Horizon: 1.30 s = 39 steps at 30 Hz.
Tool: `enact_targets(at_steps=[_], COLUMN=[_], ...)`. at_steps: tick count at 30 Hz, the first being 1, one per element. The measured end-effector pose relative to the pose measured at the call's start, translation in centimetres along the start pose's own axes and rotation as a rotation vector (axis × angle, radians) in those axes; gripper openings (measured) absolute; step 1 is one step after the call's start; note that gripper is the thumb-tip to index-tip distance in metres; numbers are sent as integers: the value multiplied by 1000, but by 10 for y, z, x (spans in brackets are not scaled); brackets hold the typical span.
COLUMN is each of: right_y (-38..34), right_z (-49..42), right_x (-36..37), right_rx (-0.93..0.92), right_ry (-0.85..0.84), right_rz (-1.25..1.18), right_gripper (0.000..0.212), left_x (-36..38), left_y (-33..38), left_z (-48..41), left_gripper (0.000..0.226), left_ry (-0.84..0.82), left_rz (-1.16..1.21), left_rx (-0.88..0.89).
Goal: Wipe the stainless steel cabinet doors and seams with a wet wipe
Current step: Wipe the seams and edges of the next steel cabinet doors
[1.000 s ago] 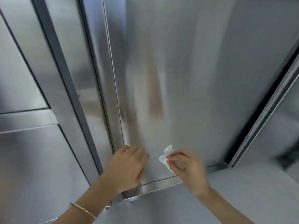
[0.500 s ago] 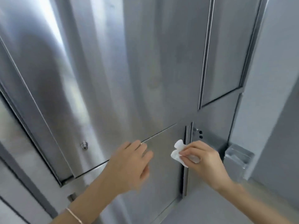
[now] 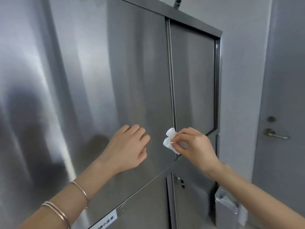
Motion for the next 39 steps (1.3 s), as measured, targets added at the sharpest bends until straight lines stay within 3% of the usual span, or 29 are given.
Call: enact_targets(at_steps=[9, 14, 18, 26, 35, 39], right_y=[85, 137, 161, 187, 188, 185], right_z=[-93, -143, -182, -259, -367, -420], right_x=[-36, -33, -28, -14, 5, 9], right_rx=[-212, -216, -264, -379, -444, -453], right_ry=[-18, -47, 34, 236, 440, 470], right_rz=[50, 6, -33, -122, -97, -215], right_gripper=[8, 5, 8, 5, 3, 4], left_x=[-4, 7, 19, 53, 36, 35], left_y=[-6, -20, -36, -100, -184, -206], left_z=[-126, -186, -227, -280, -344, -364], left_gripper=[39, 41, 30, 52, 68, 73], left_ry=[71, 42, 35, -14, 88, 84], left_rz=[-128, -227, -297, -408, -550, -669], left_rx=[-161, -201, -183, -218, -282, -265])
Point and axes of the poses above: each hand's wrist, its own z-axis away from the middle knuckle, its own x-axis out of the palm, y = z × x, the point moved 9 cm from there along -z, towards the middle knuckle, and after that the axes turned 2 degrees about x, right-handed, at the moved point
